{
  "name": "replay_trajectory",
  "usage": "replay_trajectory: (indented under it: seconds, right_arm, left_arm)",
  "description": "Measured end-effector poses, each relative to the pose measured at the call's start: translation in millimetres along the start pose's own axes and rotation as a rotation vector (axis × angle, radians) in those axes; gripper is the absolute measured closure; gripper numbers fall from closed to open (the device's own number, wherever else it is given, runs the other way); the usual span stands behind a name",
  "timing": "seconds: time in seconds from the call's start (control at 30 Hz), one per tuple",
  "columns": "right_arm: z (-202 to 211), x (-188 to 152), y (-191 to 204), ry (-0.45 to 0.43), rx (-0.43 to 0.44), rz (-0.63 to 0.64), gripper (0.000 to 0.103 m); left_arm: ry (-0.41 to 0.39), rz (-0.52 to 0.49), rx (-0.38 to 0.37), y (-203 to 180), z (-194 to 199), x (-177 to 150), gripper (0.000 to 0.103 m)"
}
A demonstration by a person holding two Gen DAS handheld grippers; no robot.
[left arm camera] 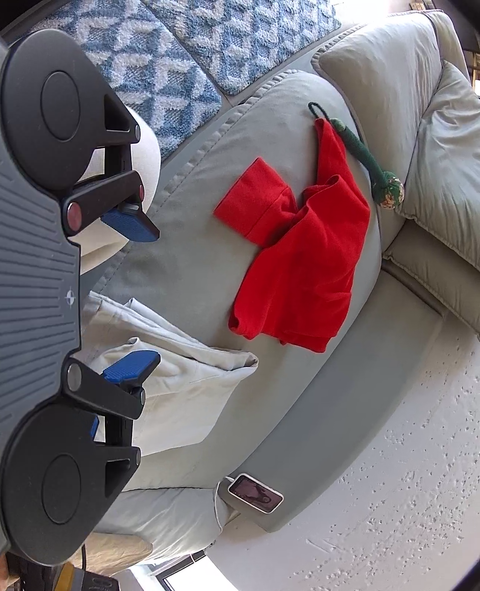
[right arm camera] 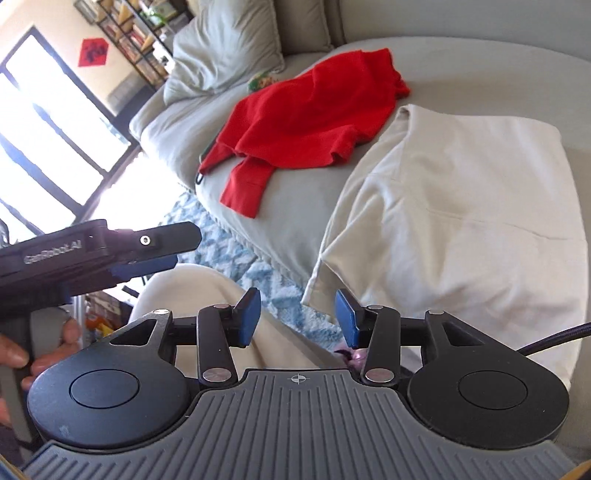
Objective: Fold clothes
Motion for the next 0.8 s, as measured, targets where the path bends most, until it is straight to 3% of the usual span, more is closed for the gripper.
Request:
replay_trajectory:
  seconds: [0.1, 0.17, 0.23, 0.27, 0.33, 0.4, 0.53, 0.73, 0.8]
  right_arm:
    - [31.5, -1.4, -31.5, -0.08, -0.048, -0.094, 0.055]
    - [46.2, 0.3, -54.1, -0.148, -0.106, -0.145, 0.058]
    - [51.3, 3.5, -75.4, -0.197, -0.208, -0.168, 0.088]
    - [51.4, 5.5, -82.2, -0.212, -0.243, -0.165, 0.089]
    - [50.3, 10.1, -93.9, -0.237, -0.289, -0.16, 0.089]
    - [46.4, 13.2, -98.9, -0.248, -0.274, -0.156, 0.089]
    - [25.5, 11.2, -99.7, -0.191, -0.269, -0.062, 0.087]
    - [19.8, -12.0, -105.5, -0.077, -0.315, 0.016, 0.09]
    - [30.7, -21.5, -106.1, -0.024, -0.331, 0.021, 0.083]
  left_arm:
    - [0.006, -0.037, -0.019, -11.8, -7.9, -0.8, 0.039]
    - [0.014, -0.08, -0.036, -23.8, -17.5, -2.1, 0.046]
    - [0.032, -0.177, -0.065, -47.8, -39.7, -5.8, 0.081]
    - [0.041, -0.225, -0.08, -59.7, -50.7, -7.7, 0.098]
    - [0.048, -0.309, -0.093, -79.1, -72.6, -11.2, 0.095]
    - [0.023, -0.34, -0.049, -82.9, -92.7, -13.6, 0.095]
    - [0.064, -0.304, 0.037, -64.5, -112.4, -25.6, 0.095]
    - [0.184, -0.301, 0.068, -42.0, -90.1, -44.2, 0.081]
    - [0.225, -0.302, 0.076, -34.7, -81.1, -50.3, 0.075]
Point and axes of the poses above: each gripper's, at about its wrist camera, not at the fingertips, and z roughly against the way its jaws point, y to its left, x to its top, the point moved 8 cm from there along -z, roughly the way its jaws point, and after that the axes turned 2 degrees about -x, right-handed, at the moved point
